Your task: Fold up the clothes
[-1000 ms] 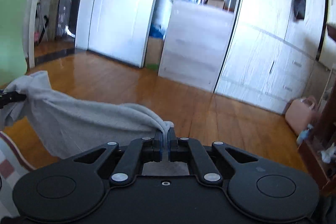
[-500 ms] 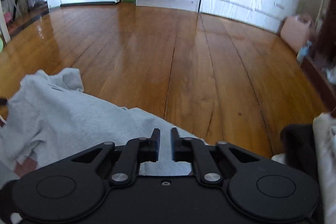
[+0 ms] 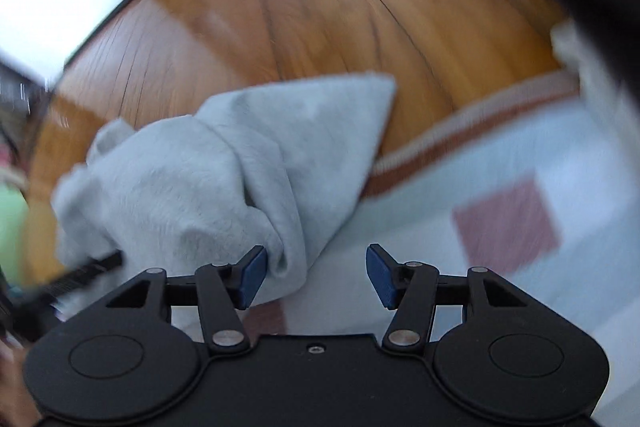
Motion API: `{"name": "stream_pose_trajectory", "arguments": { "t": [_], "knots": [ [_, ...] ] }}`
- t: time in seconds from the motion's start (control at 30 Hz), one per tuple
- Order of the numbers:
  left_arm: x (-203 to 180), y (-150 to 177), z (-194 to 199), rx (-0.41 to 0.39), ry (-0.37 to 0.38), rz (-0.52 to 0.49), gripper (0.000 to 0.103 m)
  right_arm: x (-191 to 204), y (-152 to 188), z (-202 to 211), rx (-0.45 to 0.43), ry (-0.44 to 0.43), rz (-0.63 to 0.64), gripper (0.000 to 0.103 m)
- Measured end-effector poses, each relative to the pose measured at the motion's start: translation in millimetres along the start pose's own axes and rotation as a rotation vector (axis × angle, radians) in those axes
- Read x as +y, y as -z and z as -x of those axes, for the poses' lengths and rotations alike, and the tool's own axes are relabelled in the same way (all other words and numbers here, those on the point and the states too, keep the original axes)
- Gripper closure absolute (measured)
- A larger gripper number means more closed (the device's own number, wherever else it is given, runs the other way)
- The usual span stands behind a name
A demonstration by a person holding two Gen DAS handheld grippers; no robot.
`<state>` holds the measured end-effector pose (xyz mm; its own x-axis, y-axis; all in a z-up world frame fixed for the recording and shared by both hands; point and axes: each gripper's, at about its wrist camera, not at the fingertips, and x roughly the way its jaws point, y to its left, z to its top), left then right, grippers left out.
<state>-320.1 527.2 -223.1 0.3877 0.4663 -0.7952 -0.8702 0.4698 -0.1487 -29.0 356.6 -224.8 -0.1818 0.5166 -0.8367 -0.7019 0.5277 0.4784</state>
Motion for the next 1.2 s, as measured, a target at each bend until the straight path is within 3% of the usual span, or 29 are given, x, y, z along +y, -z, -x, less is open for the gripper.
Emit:
{"name": "stream_pose_trajectory", "arguments": {
  "t": [0.03, 0.13, 0.23, 0.33, 0.43, 0.53, 0.57, 0.63, 0.67, 0.7, 0.77, 0.9, 0.97, 1.0, 1.03, 1.07, 1.1, 1.2],
  "knots": [
    [-1, -3, 12, -0.041, -0.001, -0.013, 0.099, -7, 1, -4, 0.019, -0.030, -0.063, 0.042],
    [11, -12, 84, -0.284, -0.043, 0.030, 0.099, -19, 3, -10, 0.054, -0.084, -0.169, 0.042],
    [33, -8, 147, -0.474, -0.129, 0.067, 0.103, -17, 2, -5, 0.045, -0.073, -0.144, 0.042],
    [66, 2, 149, -0.412, -0.126, 0.152, 0.103, -16, 0, -2, 0.030, -0.047, -0.101, 0.042],
    [96, 12, 115, -0.255, -0.041, 0.309, 0.102, -15, -3, -1, 0.023, -0.026, -0.076, 0.042],
    [93, 9, 97, -0.191, 0.053, 0.338, 0.099, -18, -7, -4, 0.015, -0.022, -0.087, 0.042],
    [85, 6, 94, -0.189, 0.052, 0.308, 0.096, -20, -9, -6, 0.012, -0.023, -0.096, 0.042],
    [66, 0, 84, -0.179, 0.026, 0.230, 0.077, -23, -11, -11, 0.011, -0.022, -0.112, 0.041],
    [58, -2, 79, -0.174, 0.010, 0.198, 0.057, -22, -12, -12, 0.016, -0.020, -0.113, 0.041],
    [52, -1, 74, -0.169, -0.002, 0.173, 0.050, -21, -12, -13, 0.020, -0.019, -0.107, 0.042],
    [44, 0, 67, -0.151, -0.014, 0.147, 0.049, -19, -13, -14, 0.024, -0.014, -0.087, 0.041],
    [40, 2, 43, -0.095, 0.014, 0.171, 0.034, -15, -20, -18, 0.011, 0.007, -0.048, 0.041],
    [41, 2, 35, -0.084, 0.044, 0.188, 0.034, -14, -26, -21, -0.006, 0.008, -0.042, 0.041],
    [41, 1, 31, -0.081, 0.064, 0.193, 0.052, -14, -29, -24, -0.012, 0.003, -0.043, 0.041],
    [41, 1, 27, -0.077, 0.083, 0.198, 0.081, -14, -33, -26, -0.019, -0.001, -0.043, 0.041],
    [41, 1, 23, -0.074, 0.103, 0.203, 0.096, -14, -36, -29, -0.023, -0.004, -0.041, 0.041],
    [39, 0, 24, -0.087, 0.114, 0.198, 0.096, -13, -39, -33, -0.025, -0.004, -0.037, 0.041],
    [26, -4, 73, -0.284, 0.075, 0.106, 0.096, -11, -45, -46, -0.028, 0.012, -0.021, 0.040]
  ]
}}
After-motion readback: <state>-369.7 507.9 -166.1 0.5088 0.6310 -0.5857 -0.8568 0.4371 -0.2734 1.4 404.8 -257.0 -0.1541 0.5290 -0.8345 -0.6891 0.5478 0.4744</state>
